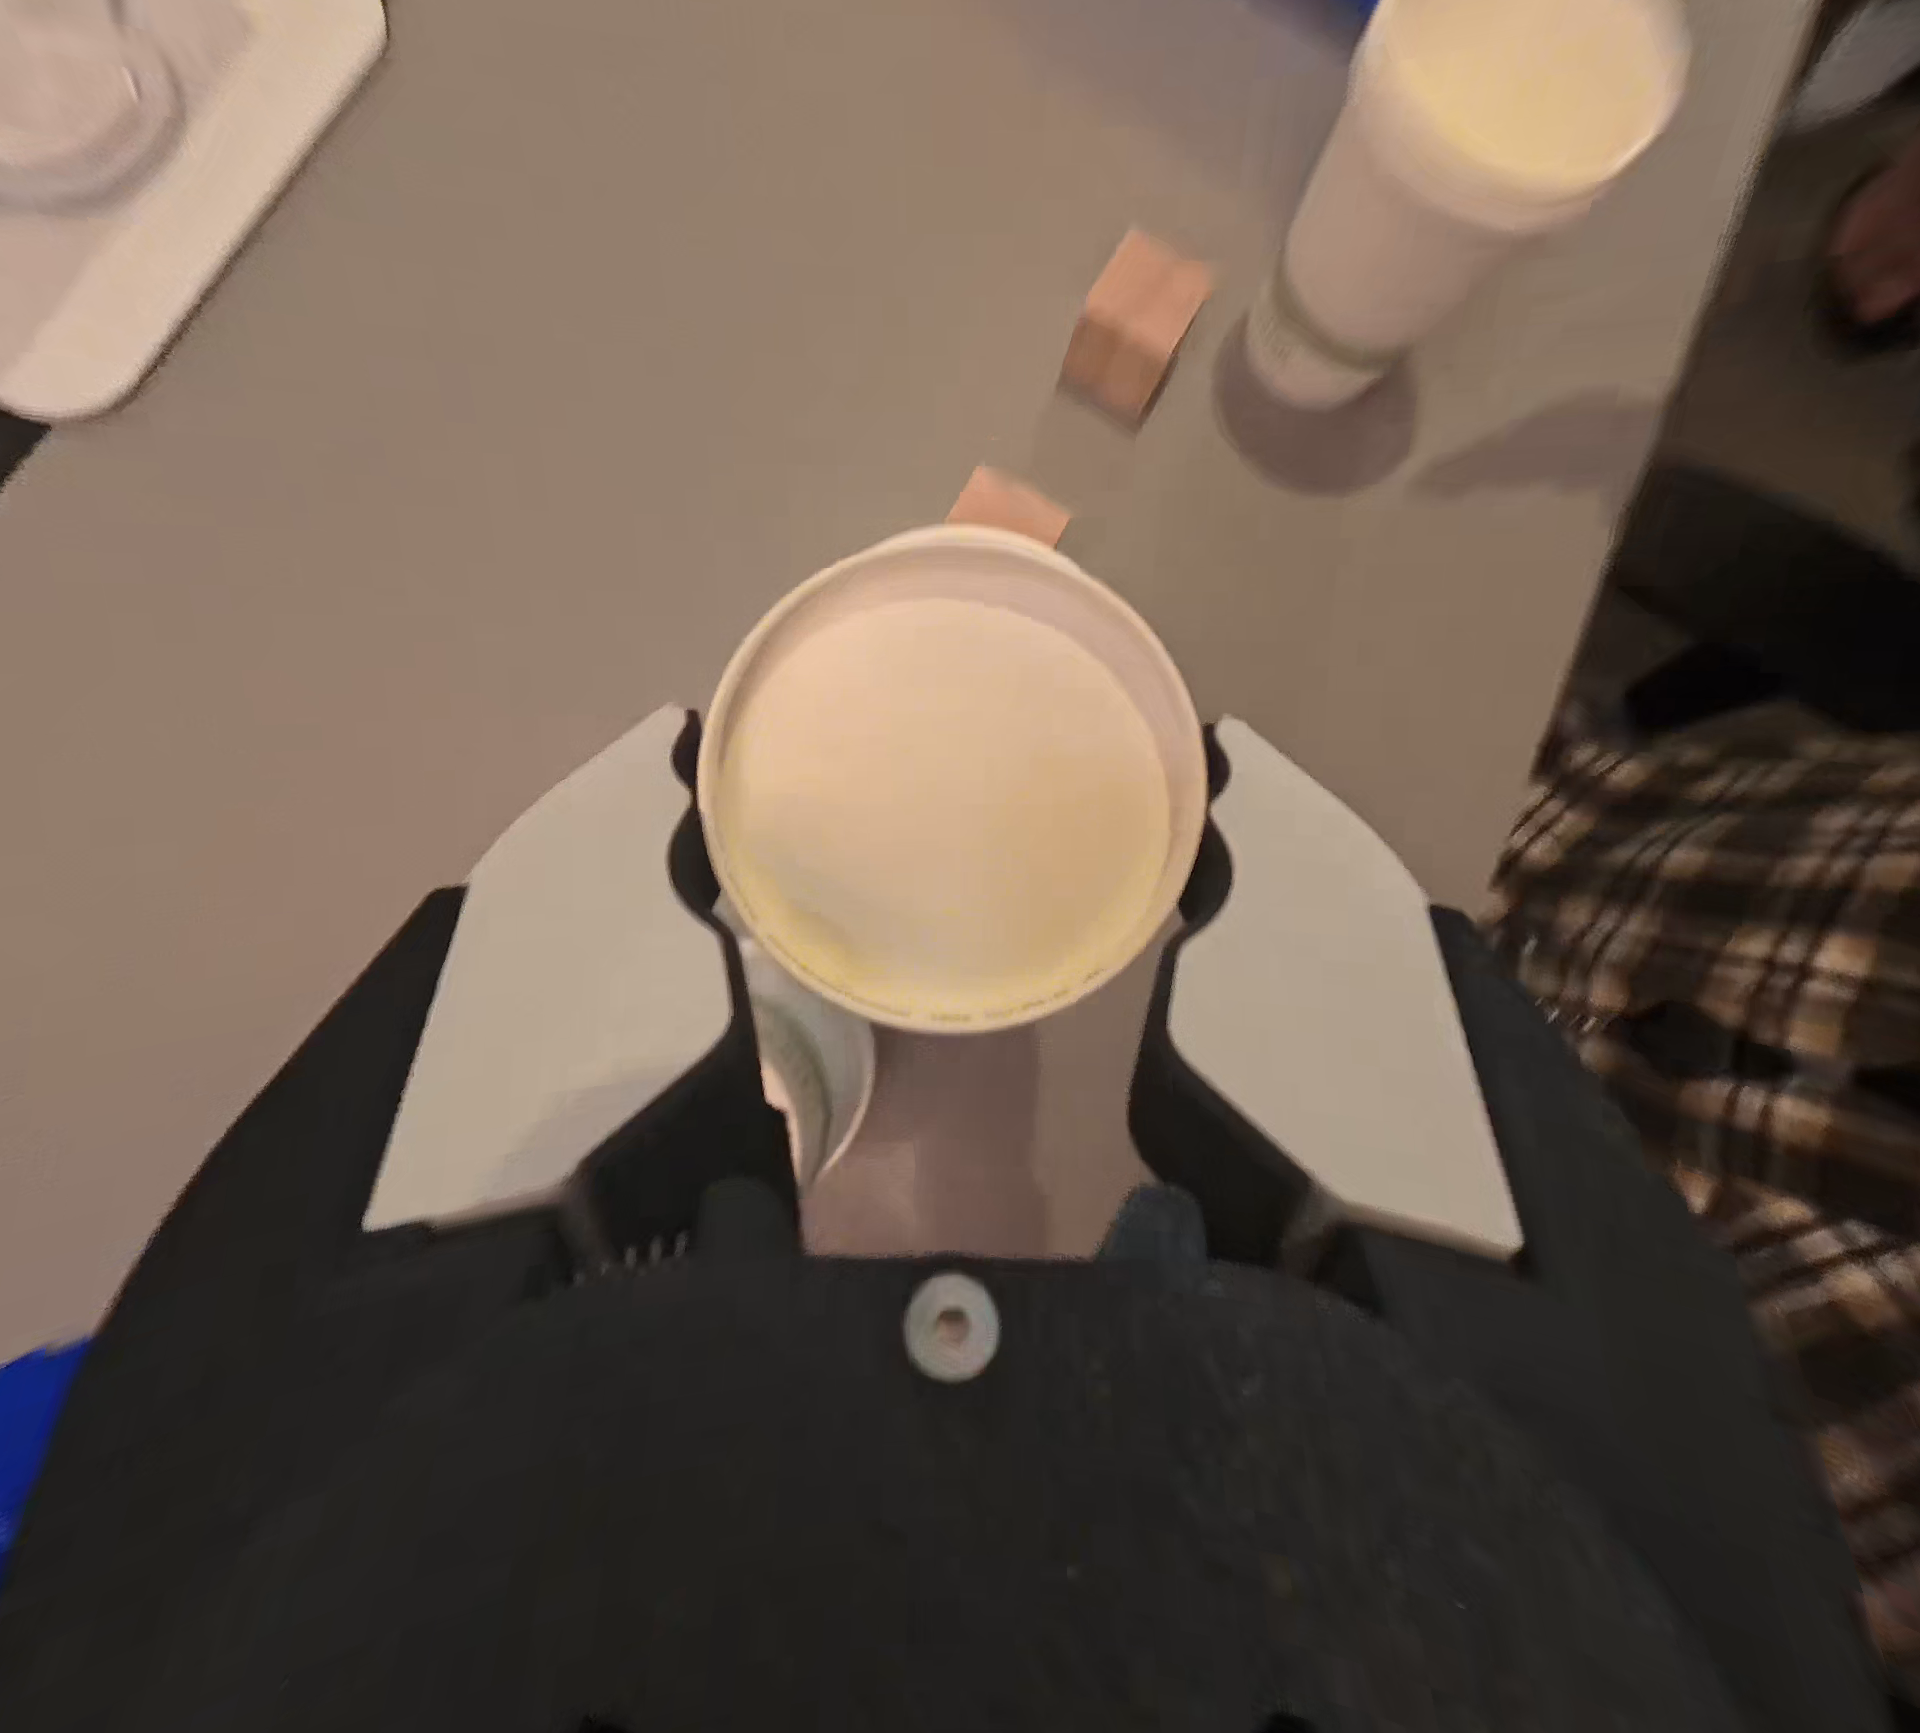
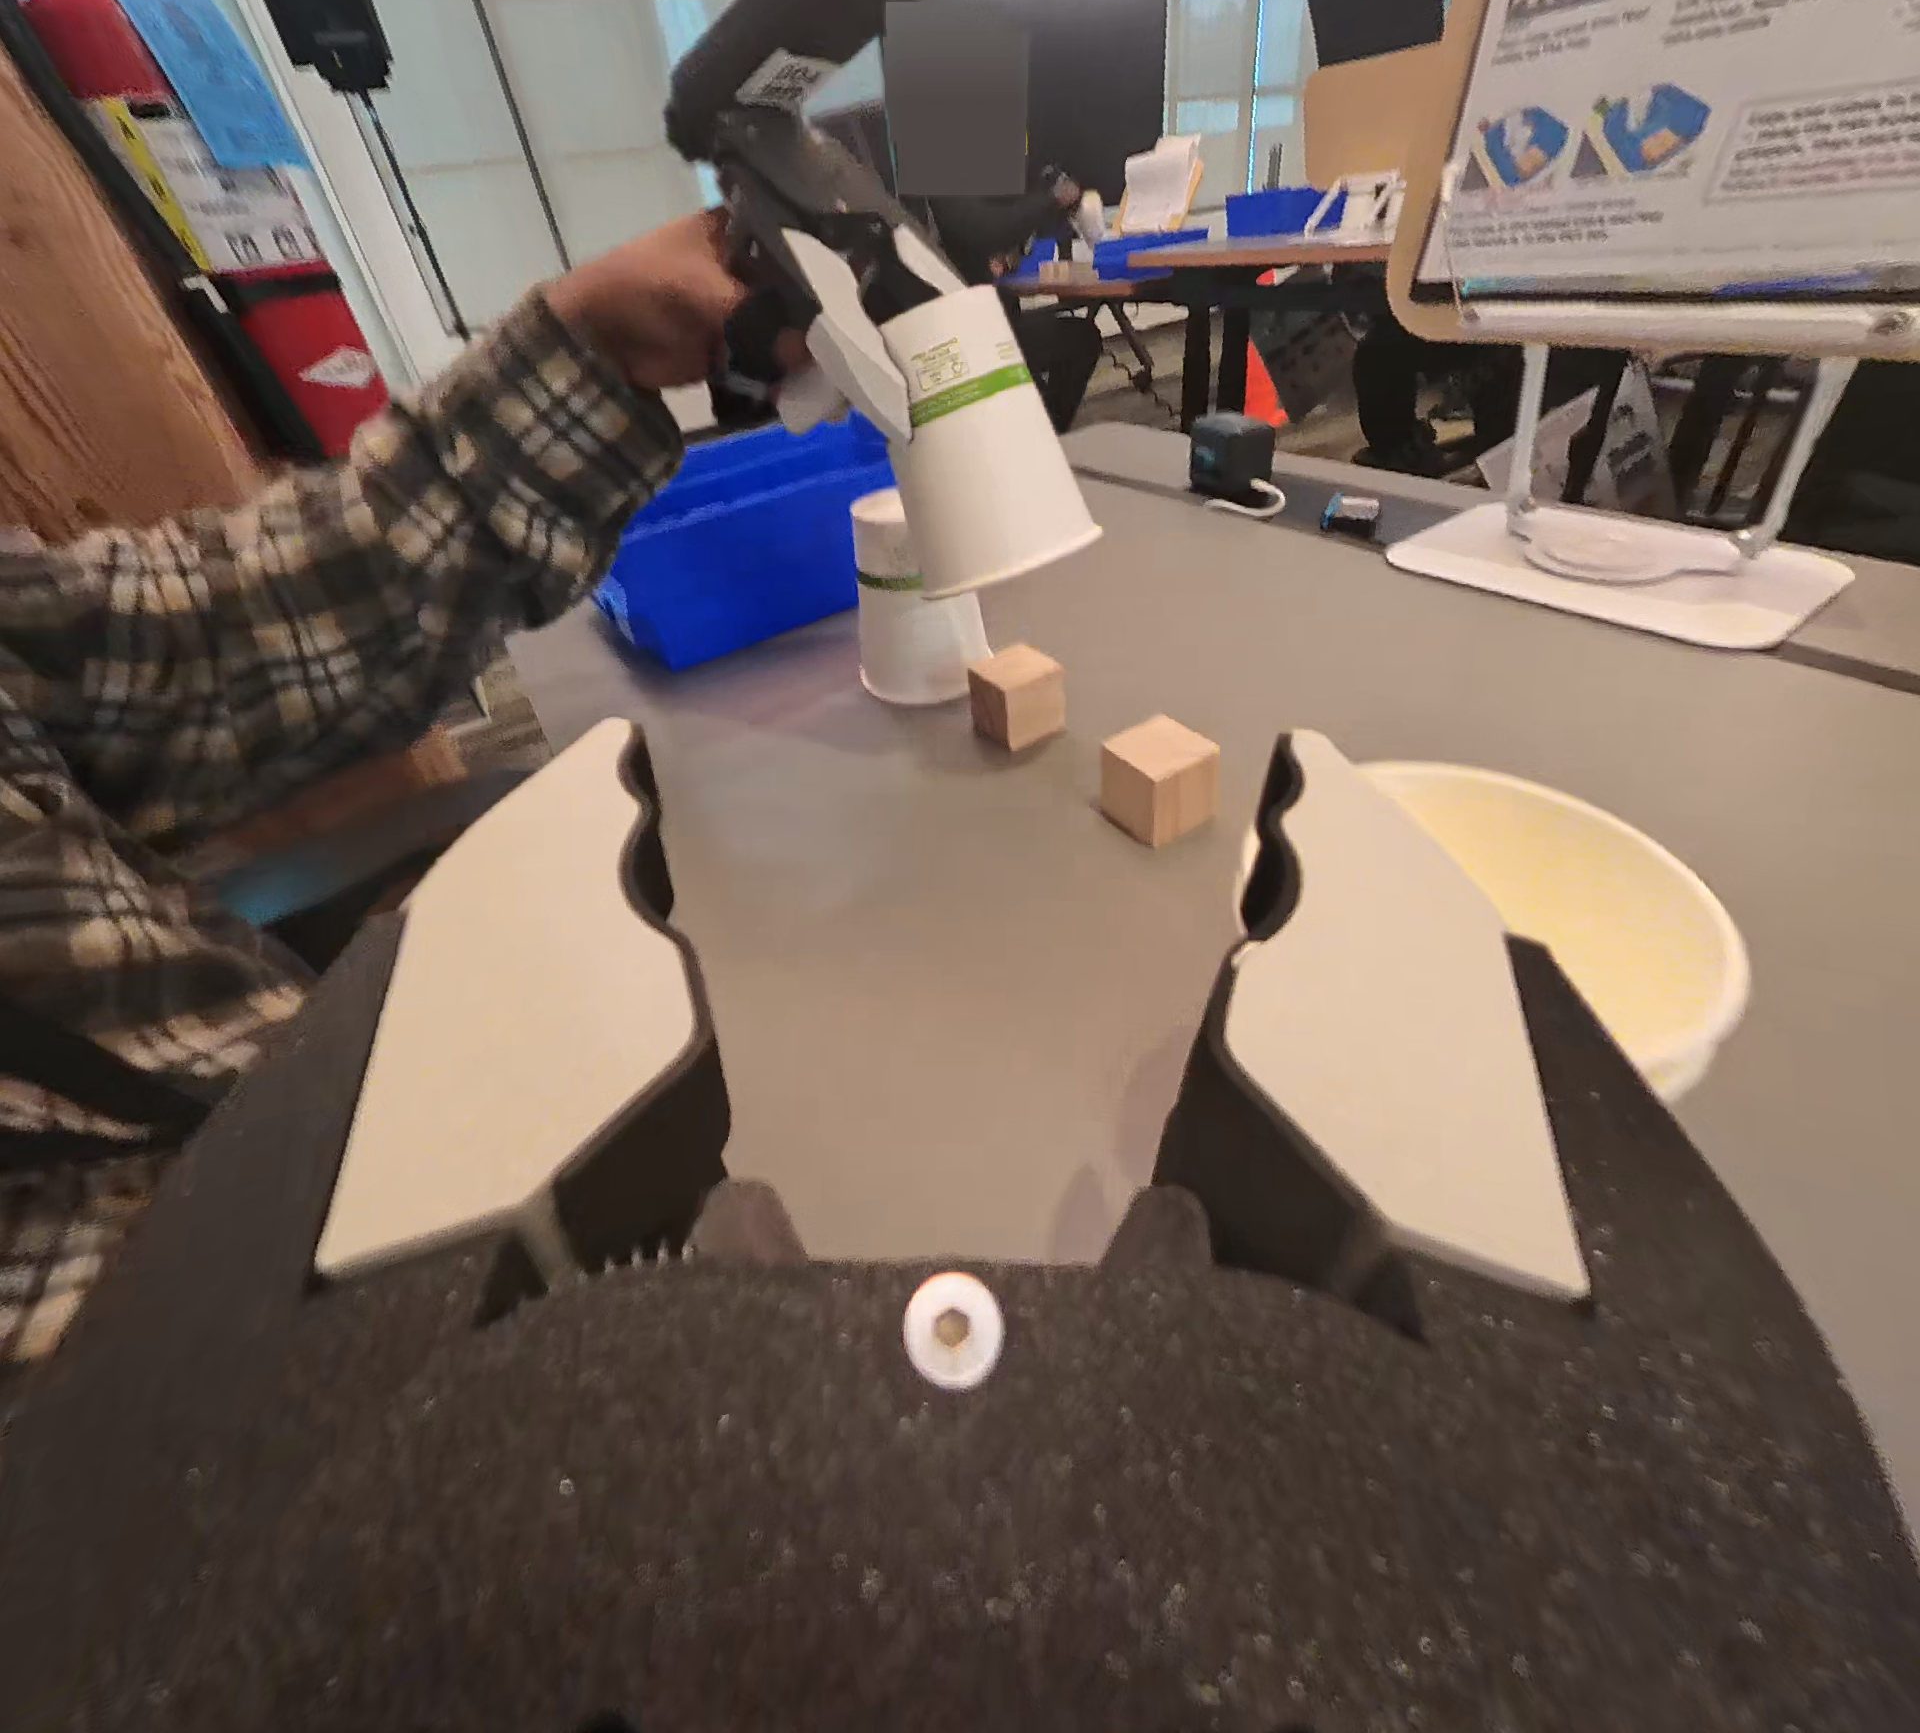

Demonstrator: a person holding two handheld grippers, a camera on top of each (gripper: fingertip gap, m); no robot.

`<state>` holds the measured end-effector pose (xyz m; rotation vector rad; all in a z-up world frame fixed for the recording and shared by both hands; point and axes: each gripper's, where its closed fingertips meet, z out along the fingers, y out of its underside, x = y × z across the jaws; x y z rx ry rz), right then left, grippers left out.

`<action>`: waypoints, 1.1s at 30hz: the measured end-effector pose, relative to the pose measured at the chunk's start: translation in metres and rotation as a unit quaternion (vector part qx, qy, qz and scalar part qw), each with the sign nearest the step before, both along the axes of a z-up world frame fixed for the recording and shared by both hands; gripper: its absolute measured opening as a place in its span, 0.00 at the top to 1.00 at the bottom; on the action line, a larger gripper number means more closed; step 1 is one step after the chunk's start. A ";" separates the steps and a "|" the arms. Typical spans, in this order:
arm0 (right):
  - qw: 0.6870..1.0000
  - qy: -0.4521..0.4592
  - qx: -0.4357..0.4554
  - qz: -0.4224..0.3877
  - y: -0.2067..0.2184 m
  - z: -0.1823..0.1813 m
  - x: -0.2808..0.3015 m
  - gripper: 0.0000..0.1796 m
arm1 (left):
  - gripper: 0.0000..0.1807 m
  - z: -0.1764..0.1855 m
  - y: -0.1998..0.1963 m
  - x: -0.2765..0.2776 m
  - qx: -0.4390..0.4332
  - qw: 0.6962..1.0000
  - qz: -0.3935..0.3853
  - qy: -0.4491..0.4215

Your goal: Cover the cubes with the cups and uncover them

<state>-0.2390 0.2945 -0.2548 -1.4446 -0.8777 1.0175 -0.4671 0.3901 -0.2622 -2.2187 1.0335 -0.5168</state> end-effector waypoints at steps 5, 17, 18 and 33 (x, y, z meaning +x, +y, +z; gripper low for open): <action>0.997 0.074 -0.019 0.012 0.008 0.023 -0.044 0.41 | 0.52 0.053 -0.028 0.036 0.078 0.972 -0.002 -0.220; 0.971 0.128 -0.085 0.185 -0.016 0.019 -0.114 0.78 | 0.51 0.057 -0.074 0.100 0.054 0.899 -0.052 -0.432; 0.967 0.126 -0.074 0.207 -0.022 0.024 -0.112 0.93 | 0.51 0.056 -0.076 0.103 0.047 0.896 -0.059 -0.437; 0.876 -0.478 -0.014 0.063 0.044 0.056 0.026 1.00 | 0.55 0.056 -0.084 0.026 0.137 0.941 -0.003 -0.309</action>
